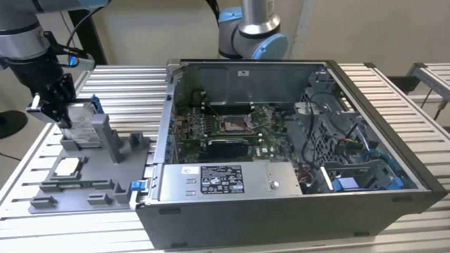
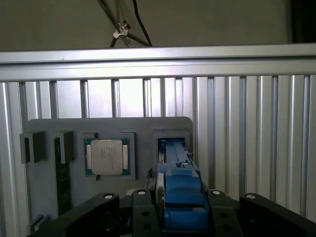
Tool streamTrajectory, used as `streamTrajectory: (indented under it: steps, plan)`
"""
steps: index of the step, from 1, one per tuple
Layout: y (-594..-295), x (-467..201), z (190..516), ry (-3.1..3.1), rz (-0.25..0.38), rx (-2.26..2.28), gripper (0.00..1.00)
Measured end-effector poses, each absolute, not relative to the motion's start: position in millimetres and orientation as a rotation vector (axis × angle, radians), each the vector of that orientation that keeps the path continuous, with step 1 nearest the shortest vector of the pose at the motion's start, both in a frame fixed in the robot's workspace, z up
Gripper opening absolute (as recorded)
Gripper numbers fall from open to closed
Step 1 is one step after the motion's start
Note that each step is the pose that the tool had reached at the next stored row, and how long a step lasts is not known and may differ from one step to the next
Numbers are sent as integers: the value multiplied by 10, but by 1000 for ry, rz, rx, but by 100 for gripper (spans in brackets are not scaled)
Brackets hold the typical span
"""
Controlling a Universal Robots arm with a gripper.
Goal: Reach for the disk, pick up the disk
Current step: 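Pick up the disk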
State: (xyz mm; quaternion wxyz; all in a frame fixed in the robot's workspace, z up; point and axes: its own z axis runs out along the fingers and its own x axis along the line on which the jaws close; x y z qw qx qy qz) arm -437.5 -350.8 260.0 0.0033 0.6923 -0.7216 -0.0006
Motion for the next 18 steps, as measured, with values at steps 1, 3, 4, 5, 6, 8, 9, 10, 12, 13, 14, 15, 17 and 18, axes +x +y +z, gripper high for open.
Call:
streamTrajectory:
  steps: [1, 3, 4, 5, 6, 8, 9, 10, 12, 13, 14, 15, 17, 18]
  plan:
    - [-3508, -4375, 2600, -2262, -2, 2170, 0]
    - [-3508, -4375, 2600, -2262, -2, 2170, 0]
    - [-3508, -4375, 2600, -2262, -2, 2170, 0]
    - [-3508, -4375, 2599, -2262, -2, 2170, 0]
    - [-3508, -4375, 2599, -2262, -2, 2170, 0]
    - [-3508, -4375, 2597, -2262, -2, 2170, 0]
    - [-3508, -4375, 2597, -2262, -2, 2170, 0]
    - [-3509, -4375, 2597, -2262, -2, 2170, 0]
    - [-3508, -4375, 2597, -2262, -2, 2170, 0]
    - [-3508, -4375, 2596, -2262, -2, 2170, 0]
    - [-3508, -4375, 2596, -2262, -2, 2170, 0]
    - [-3508, -4375, 2596, -2262, -2, 2170, 0]
    - [-3508, -4375, 2595, -2262, -2, 2170, 0]
    - [-3508, -4375, 2595, -2262, -2, 2170, 0]
